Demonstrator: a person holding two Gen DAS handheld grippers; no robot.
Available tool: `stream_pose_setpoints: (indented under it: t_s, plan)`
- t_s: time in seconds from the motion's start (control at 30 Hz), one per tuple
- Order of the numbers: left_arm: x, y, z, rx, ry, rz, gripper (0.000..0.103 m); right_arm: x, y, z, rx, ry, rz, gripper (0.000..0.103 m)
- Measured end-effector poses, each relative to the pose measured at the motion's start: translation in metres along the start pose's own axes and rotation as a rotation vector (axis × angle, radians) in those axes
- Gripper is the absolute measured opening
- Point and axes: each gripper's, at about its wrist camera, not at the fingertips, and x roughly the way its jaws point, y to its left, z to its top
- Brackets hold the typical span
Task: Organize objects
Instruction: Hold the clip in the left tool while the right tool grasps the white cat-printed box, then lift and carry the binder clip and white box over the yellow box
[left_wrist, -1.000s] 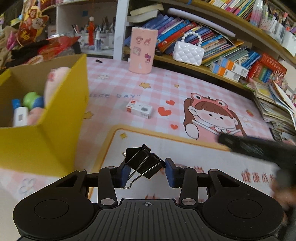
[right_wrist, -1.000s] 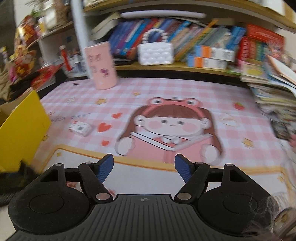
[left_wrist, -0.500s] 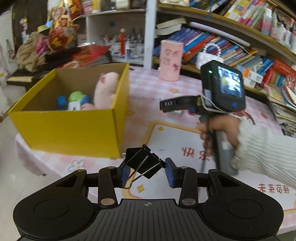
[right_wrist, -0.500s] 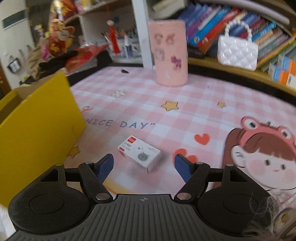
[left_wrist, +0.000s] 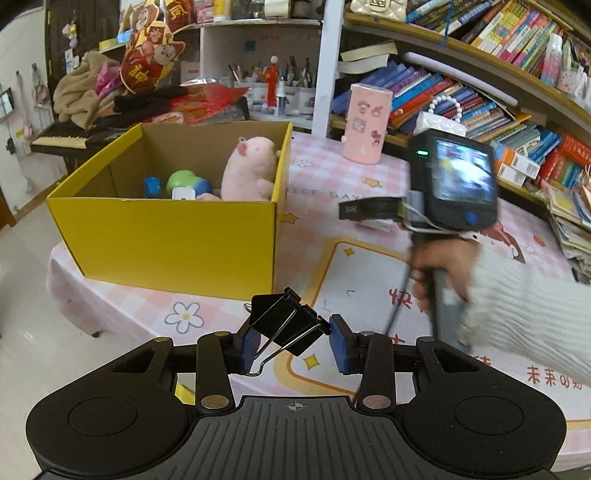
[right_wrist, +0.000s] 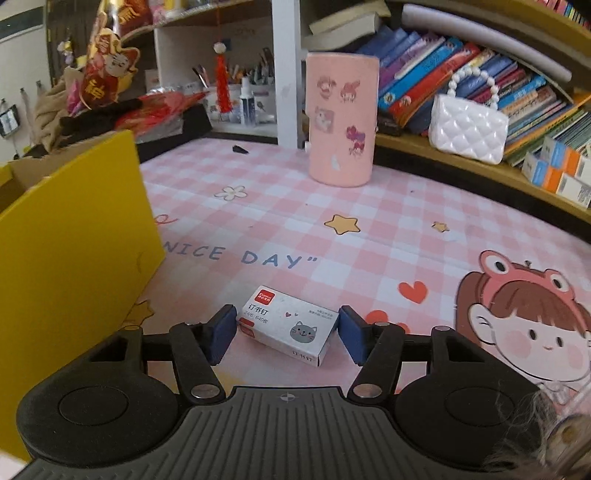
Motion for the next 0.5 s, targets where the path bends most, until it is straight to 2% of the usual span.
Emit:
stream_pose_setpoints:
  t_s: [0.33, 0.5]
  plan:
    - [0.005, 0.03, -0.002, 0.073, -0.033, -0.103, 0.038, -0.101, -0.01, -0.026, 0.069, 0.007, -0.022, 0.057]
    - [0.005, 0.05, -0.002, 0.108, -0.051, -0.161, 0.038, -0.15, 0.001, -0.046, 0.149, 0.033, -0.043, 0.057]
